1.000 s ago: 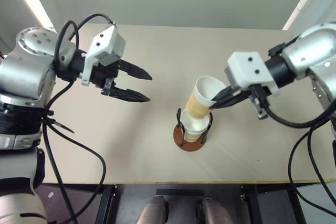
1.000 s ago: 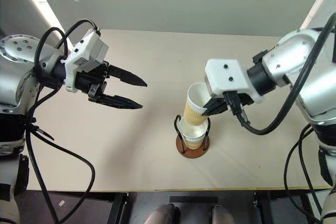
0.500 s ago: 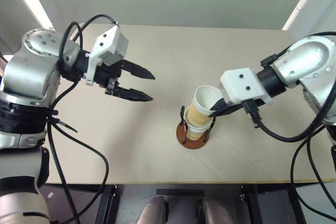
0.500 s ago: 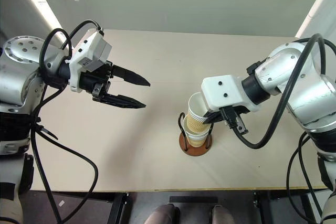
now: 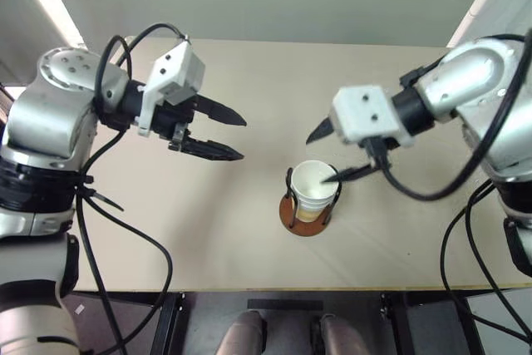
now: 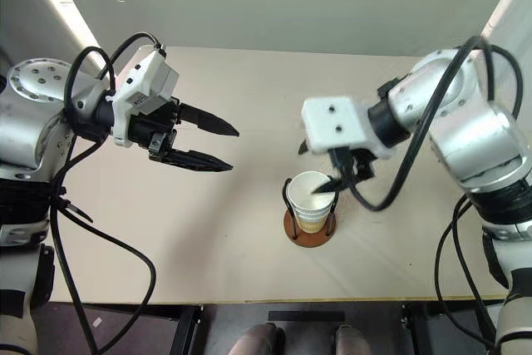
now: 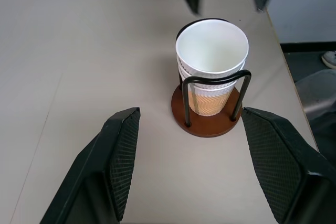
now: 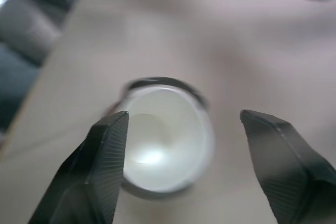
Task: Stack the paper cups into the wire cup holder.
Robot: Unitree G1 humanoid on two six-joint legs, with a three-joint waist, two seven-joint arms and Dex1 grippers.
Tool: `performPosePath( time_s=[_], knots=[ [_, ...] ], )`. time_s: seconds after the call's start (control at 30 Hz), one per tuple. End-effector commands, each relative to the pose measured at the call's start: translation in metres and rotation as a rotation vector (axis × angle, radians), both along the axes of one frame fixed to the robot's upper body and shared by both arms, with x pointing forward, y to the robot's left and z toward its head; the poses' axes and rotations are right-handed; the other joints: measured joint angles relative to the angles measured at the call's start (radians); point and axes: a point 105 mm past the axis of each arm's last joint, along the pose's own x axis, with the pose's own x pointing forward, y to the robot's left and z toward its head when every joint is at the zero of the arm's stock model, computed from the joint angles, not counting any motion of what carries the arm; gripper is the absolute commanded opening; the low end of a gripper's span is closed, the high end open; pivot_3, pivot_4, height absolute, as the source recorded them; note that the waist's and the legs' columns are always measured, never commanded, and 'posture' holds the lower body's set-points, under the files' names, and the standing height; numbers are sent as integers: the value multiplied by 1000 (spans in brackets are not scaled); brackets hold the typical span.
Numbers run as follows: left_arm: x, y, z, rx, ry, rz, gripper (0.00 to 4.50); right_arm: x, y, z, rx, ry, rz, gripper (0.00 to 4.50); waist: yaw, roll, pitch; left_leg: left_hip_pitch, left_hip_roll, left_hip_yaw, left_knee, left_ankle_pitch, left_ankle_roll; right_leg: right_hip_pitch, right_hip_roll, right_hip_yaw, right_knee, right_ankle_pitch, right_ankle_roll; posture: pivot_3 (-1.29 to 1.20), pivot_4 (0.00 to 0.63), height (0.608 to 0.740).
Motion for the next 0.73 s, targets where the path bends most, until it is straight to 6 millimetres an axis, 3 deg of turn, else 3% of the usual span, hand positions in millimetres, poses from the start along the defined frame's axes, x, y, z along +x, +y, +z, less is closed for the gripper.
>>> performPosePath(
  time_s=[0.03, 0.23, 0.43, 0.6, 0.73],
  knots=[
    [4, 3, 10, -59, -41, 63, 3313, 11, -17, 24, 165, -12, -131, 3310, 0, 0, 0, 0, 0, 0, 0, 0, 0, 0, 0, 0, 0, 0, 0, 0, 150, 740],
    [17, 17, 4, -142, -45, 217, 3313, 37, -44, 23, 418, 71, -345, 3310, -1, 0, 0, 0, 0, 1, -1, 0, -1, 0, 0, 0, 0, 0, 0, 0, 150, 740],
    [30, 40, -1, -282, -40, 400, 3313, 79, -86, -6, 695, 184, -614, 3310, 0, 0, 0, 1, 0, 1, 0, 1, -1, 0, 0, 0, 1, 0, 0, 0, 150, 740],
    [47, 69, -7, -404, -132, 607, 3313, 97, -110, -34, 763, 203, -769, 3310, 4, 0, 0, 1, 0, 1, 0, 1, -2, -1, 0, 0, 2, 0, 0, 0, 150, 740],
    [55, 91, -18, -436, -174, 772, 3313, 105, -125, -38, 826, 108, -834, 3310, 4, 0, 0, 1, 0, 1, 0, 1, -2, -1, 0, 0, 2, 0, 0, 0, 150, 740]
  ],
)
